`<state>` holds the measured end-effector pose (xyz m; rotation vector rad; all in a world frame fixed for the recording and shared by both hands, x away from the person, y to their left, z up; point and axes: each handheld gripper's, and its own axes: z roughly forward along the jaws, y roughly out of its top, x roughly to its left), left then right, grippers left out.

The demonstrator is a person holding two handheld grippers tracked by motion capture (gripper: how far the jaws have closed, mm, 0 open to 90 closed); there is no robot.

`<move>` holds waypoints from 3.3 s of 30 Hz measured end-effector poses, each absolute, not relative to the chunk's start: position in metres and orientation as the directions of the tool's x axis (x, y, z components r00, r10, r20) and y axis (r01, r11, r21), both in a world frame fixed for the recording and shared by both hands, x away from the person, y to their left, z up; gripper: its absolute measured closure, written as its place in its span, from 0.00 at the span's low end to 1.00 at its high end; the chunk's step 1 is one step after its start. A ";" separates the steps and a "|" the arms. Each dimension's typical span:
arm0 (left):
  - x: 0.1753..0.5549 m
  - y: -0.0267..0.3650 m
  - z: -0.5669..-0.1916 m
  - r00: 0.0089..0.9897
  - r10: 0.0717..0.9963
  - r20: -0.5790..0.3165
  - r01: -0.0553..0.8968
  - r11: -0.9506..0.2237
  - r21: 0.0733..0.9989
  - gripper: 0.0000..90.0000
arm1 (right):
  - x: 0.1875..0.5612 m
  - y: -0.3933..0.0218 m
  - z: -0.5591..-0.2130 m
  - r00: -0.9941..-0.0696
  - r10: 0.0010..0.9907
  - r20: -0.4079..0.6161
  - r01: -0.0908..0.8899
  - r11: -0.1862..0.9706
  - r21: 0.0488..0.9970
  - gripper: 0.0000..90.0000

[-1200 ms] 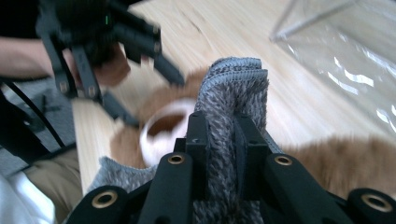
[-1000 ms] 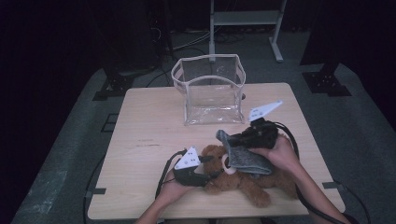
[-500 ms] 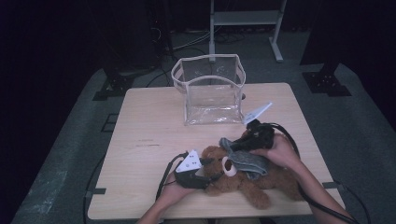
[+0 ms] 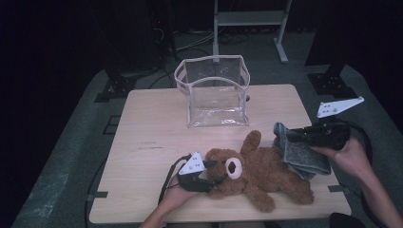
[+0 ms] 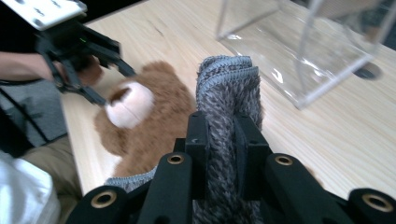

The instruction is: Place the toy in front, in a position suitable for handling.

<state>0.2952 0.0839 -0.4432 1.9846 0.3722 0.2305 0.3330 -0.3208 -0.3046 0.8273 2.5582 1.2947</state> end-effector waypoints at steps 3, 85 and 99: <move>0.295 0.084 -0.443 0.933 0.361 -0.006 0.159 -0.397 0.904 0.43 | 0.334 -0.322 -0.312 -0.833 0.542 0.112 0.403 0.456 0.793 0.86; 0.295 0.116 -0.418 0.920 0.362 -0.152 0.277 -0.323 0.905 0.08 | 0.267 -0.227 -0.414 -0.915 0.381 0.135 0.298 0.411 0.861 0.88; 0.298 0.133 -0.435 0.912 0.323 -0.252 0.365 -0.361 0.858 0.11 | 0.258 -0.229 -0.416 -0.923 0.371 0.107 0.270 0.422 0.866 0.88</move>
